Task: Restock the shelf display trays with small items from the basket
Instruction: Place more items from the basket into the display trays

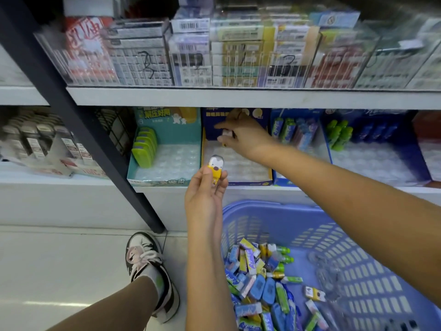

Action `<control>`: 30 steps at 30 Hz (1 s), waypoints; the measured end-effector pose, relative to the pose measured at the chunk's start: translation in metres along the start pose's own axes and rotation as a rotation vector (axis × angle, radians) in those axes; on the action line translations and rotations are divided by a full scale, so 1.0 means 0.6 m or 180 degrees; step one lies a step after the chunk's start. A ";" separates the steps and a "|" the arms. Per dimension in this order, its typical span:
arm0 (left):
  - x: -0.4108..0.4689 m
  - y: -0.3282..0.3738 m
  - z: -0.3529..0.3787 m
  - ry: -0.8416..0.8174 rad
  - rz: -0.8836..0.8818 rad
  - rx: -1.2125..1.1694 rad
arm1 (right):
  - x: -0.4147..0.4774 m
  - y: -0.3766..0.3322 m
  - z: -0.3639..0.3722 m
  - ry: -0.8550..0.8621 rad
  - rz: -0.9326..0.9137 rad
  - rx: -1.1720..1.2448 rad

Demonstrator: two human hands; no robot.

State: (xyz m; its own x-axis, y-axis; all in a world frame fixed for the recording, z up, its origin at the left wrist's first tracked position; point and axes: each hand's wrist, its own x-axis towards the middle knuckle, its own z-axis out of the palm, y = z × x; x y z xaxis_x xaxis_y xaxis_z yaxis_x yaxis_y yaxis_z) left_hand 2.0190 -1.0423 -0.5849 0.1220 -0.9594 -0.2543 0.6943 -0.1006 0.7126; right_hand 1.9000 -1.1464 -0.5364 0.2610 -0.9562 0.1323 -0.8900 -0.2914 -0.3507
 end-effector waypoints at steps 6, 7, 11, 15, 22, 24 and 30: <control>0.016 0.003 0.015 -0.0240 0.0246 0.0267 | -0.100 -0.025 -0.003 -0.0026 -0.0042 0.2449; 0.016 0.001 0.017 -0.0238 0.0281 0.0406 | -0.099 -0.023 -0.007 0.0043 0.0040 0.2447; 0.023 -0.013 0.021 -0.0147 0.1161 0.2542 | -0.057 -0.007 -0.011 0.0781 0.0429 0.2128; 0.023 -0.043 0.005 -0.0752 0.1644 0.4781 | 0.009 0.003 -0.007 0.0814 0.0638 0.1552; 0.023 -0.045 -0.015 -0.0931 0.1542 0.4945 | 0.059 -0.014 0.018 0.0013 0.0255 0.0470; 0.024 -0.043 -0.017 -0.1021 0.1472 0.4958 | 0.067 -0.017 0.020 -0.0063 0.0242 0.0311; 0.026 -0.040 -0.020 -0.1113 0.1437 0.4961 | 0.076 -0.008 0.023 -0.0113 0.0236 0.0164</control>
State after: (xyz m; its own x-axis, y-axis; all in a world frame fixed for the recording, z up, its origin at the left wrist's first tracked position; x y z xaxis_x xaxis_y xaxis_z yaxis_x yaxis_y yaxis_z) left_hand 2.0126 -1.0520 -0.6139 -0.2012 -0.9699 0.1371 -0.7067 0.2406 0.6653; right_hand 1.9211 -1.1893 -0.5414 0.2089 -0.9753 0.0716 -0.8872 -0.2198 -0.4057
